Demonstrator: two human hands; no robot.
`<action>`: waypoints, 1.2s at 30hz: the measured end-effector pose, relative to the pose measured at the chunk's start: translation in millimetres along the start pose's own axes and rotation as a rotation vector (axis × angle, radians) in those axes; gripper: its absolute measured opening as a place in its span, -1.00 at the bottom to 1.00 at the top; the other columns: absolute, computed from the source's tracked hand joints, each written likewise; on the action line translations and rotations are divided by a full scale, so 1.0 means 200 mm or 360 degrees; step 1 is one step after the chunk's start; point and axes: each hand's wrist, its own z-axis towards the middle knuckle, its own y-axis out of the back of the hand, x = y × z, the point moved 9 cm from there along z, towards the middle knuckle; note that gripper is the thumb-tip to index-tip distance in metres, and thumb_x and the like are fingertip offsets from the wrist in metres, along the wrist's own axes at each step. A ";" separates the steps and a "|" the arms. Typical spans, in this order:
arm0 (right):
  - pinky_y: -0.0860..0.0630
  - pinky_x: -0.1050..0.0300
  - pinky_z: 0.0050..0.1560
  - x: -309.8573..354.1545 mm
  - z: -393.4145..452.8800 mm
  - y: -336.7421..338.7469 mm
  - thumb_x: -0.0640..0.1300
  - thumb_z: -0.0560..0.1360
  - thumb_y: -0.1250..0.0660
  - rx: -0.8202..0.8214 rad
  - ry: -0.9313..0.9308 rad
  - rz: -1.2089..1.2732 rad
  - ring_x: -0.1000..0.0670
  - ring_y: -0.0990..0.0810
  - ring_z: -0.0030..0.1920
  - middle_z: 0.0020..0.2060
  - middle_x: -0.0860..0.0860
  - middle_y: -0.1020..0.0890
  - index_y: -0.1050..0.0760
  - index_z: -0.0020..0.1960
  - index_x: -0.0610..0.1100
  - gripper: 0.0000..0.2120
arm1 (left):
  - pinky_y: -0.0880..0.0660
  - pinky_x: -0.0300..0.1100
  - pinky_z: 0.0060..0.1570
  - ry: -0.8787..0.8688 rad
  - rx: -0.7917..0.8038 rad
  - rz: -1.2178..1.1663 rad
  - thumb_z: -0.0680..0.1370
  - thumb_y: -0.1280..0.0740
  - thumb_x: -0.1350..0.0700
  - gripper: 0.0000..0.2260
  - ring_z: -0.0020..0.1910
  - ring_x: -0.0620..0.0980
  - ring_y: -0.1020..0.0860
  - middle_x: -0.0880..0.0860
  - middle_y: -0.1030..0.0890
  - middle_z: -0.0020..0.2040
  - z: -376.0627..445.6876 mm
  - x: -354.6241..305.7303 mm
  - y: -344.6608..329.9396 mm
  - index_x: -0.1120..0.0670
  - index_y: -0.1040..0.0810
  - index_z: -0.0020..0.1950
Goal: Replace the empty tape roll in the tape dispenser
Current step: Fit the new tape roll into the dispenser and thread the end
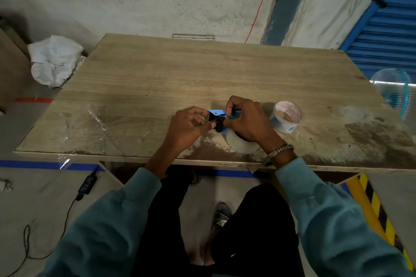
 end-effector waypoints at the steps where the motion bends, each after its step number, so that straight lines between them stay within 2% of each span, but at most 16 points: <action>1: -0.57 0.11 -0.16 -0.01 0.02 -0.01 -0.20 0.35 -0.57 0.0075 -0.0032 -0.0005 0.01 -0.67 -0.10 -0.15 0.03 -0.71 -0.50 -0.16 0.00 -0.74 | -0.55 -0.19 -0.19 -0.0008 0.0005 0.0008 0.41 -0.64 0.11 -0.72 -0.36 -0.20 -0.63 -0.09 -0.67 -0.35 0.00 0.00 0.00 0.03 -0.72 0.08; 2: -0.57 0.09 -0.12 -0.02 0.03 -0.02 -0.19 0.36 -0.57 0.0178 -0.0073 -0.0004 -0.02 -0.67 -0.04 -0.10 0.01 -0.71 -0.49 -0.12 0.00 -0.72 | -0.54 -0.20 -0.18 -0.0025 -0.0002 0.0004 0.40 -0.64 0.11 -0.72 -0.37 -0.20 -0.63 -0.09 -0.68 -0.36 0.00 -0.01 0.01 0.02 -0.72 0.08; 4: -0.61 -0.08 0.05 -0.03 0.05 -0.06 -0.19 0.38 -0.58 0.0424 -0.0117 0.0056 -0.10 -0.66 0.07 0.02 -0.05 -0.69 -0.47 -0.04 0.01 -0.68 | -0.55 -0.24 -0.17 -0.0055 -0.0021 -0.0022 0.40 -0.64 0.14 -0.69 -0.36 -0.18 -0.63 -0.07 -0.69 -0.34 -0.01 -0.01 0.01 0.06 -0.74 0.12; 7: -0.59 -0.23 0.19 -0.02 0.04 -0.08 -0.26 0.41 -0.57 0.0667 -0.0102 0.0162 -0.07 -0.64 0.09 0.08 -0.12 -0.66 -0.46 0.08 -0.09 -0.63 | -0.51 -0.36 -0.23 -0.0120 -0.0009 -0.0030 0.42 -0.63 0.17 -0.67 -0.38 -0.24 -0.58 -0.12 -0.66 -0.35 -0.04 -0.01 0.01 0.09 -0.74 0.17; 9: -0.58 -0.13 0.16 0.01 0.02 -0.06 -0.27 0.38 -0.58 0.0754 -0.0130 0.0268 -0.03 -0.62 0.11 0.13 -0.13 -0.64 -0.51 0.15 -0.14 -0.59 | -0.45 -0.43 -0.23 -0.0198 -0.0045 0.0044 0.46 -0.60 0.16 -0.68 -0.37 -0.28 -0.56 -0.13 -0.63 -0.32 -0.05 -0.03 0.02 0.06 -0.73 0.21; 11: -0.52 0.11 0.15 0.04 0.00 -0.01 -0.28 0.38 -0.61 0.0805 -0.0164 0.0297 0.00 -0.58 0.23 0.23 -0.06 -0.61 -0.51 0.26 -0.13 -0.49 | -0.39 -0.51 -0.24 -0.0253 -0.0091 0.0170 0.51 -0.55 0.15 -0.68 -0.34 -0.34 -0.55 -0.13 -0.59 -0.27 -0.06 -0.05 0.03 0.06 -0.70 0.27; 13: -0.43 0.19 0.22 0.05 -0.04 0.03 -0.13 0.37 -0.65 0.0801 -0.0181 0.0157 0.00 -0.49 0.39 0.40 0.03 -0.50 -0.41 0.44 -0.01 -0.27 | -0.38 -0.54 -0.23 -0.0268 -0.0097 0.0213 0.53 -0.53 0.14 -0.67 -0.31 -0.37 -0.55 -0.13 -0.57 -0.26 -0.06 -0.05 0.03 0.07 -0.69 0.30; 14: -0.39 0.14 0.32 0.03 -0.07 0.05 -0.01 0.35 -0.66 0.0794 -0.0195 0.0032 -0.02 -0.40 0.48 0.50 0.05 -0.41 -0.30 0.54 0.07 -0.13 | -0.39 -0.52 -0.22 -0.0266 -0.0090 0.0214 0.54 -0.53 0.13 -0.67 -0.32 -0.35 -0.55 -0.12 -0.57 -0.27 -0.06 -0.05 0.03 0.06 -0.68 0.31; 16: -0.28 -0.09 0.52 -0.01 -0.14 0.04 0.22 0.27 -0.65 0.0818 -0.0213 -0.0237 -0.07 -0.18 0.61 0.64 0.05 -0.17 -0.05 0.65 0.15 0.14 | -0.47 -0.41 -0.21 -0.0247 -0.0076 0.0217 0.54 -0.52 0.10 -0.66 -0.36 -0.29 -0.56 -0.10 -0.57 -0.30 -0.06 -0.05 0.03 0.01 -0.67 0.32; 18: -0.19 -0.27 0.59 -0.07 -0.19 0.00 0.36 0.20 -0.61 0.0831 -0.0224 -0.0372 -0.09 -0.05 0.66 0.68 0.05 -0.04 0.09 0.67 0.15 0.28 | -0.51 -0.29 -0.21 -0.0254 -0.0059 0.0237 0.54 -0.52 0.10 -0.65 -0.39 -0.23 -0.53 -0.11 -0.56 -0.34 -0.06 -0.05 0.03 -0.02 -0.66 0.34; 20: -0.23 -0.32 0.57 -0.13 -0.20 -0.01 0.40 0.18 -0.60 0.0728 -0.0210 -0.0425 -0.14 -0.09 0.65 0.67 0.02 -0.10 0.07 0.67 0.12 0.30 | -0.51 -0.22 -0.20 -0.0278 -0.0016 0.0276 0.54 -0.52 0.10 -0.62 -0.37 -0.17 -0.52 -0.10 -0.55 -0.34 -0.06 -0.05 0.01 -0.07 -0.64 0.36; 23: -0.36 -0.22 0.51 -0.16 -0.22 0.01 0.27 0.20 -0.64 0.0523 -0.0208 -0.0266 -0.13 -0.29 0.55 0.55 0.01 -0.31 -0.11 0.65 0.06 0.18 | -0.52 -0.17 -0.19 -0.0321 0.0049 0.0456 0.55 -0.51 0.05 -0.61 -0.31 -0.08 -0.55 -0.04 -0.58 -0.26 -0.04 -0.05 0.04 -0.15 -0.63 0.36; 26: -0.41 -0.20 0.47 -0.15 -0.23 0.02 0.28 0.13 -0.60 0.0486 -0.0182 -0.0171 -0.09 -0.34 0.49 0.49 0.03 -0.35 -0.19 0.61 0.06 0.15 | -0.51 -0.10 -0.17 -0.0400 0.0153 0.0692 0.58 -0.46 0.03 -0.63 -0.23 0.00 -0.57 0.03 -0.58 -0.19 -0.03 -0.07 0.08 -0.18 -0.60 0.38; 29: -0.42 -0.13 0.46 -0.13 -0.21 0.03 0.21 0.19 -0.66 0.0505 -0.0144 -0.0210 -0.06 -0.37 0.46 0.48 0.03 -0.37 -0.20 0.60 0.04 0.11 | -0.39 -0.15 -0.24 -0.0485 0.0280 0.0857 0.64 -0.38 0.12 -0.60 -0.27 -0.01 -0.49 0.03 -0.49 -0.16 -0.02 -0.11 0.08 -0.12 -0.54 0.47; 32: -0.41 -0.06 0.45 -0.12 -0.21 0.04 0.15 0.22 -0.69 0.0485 -0.0139 -0.0201 -0.03 -0.38 0.44 0.47 0.03 -0.38 -0.22 0.59 0.00 0.08 | -0.42 -0.12 -0.19 -0.0502 0.0400 0.0939 0.64 -0.35 0.15 -0.55 -0.23 -0.01 -0.50 0.02 -0.48 -0.13 -0.02 -0.09 0.10 -0.14 -0.48 0.51; 36: -0.44 -0.03 0.42 -0.12 -0.21 0.05 0.13 0.22 -0.69 0.0467 -0.0144 -0.0216 -0.02 -0.40 0.42 0.44 0.04 -0.39 -0.24 0.57 -0.02 0.06 | -0.46 -0.15 -0.06 -0.0485 0.0368 0.0851 0.61 -0.42 0.16 -0.66 -0.20 -0.21 -0.50 -0.17 -0.54 -0.12 -0.03 -0.11 0.15 -0.06 -0.62 0.37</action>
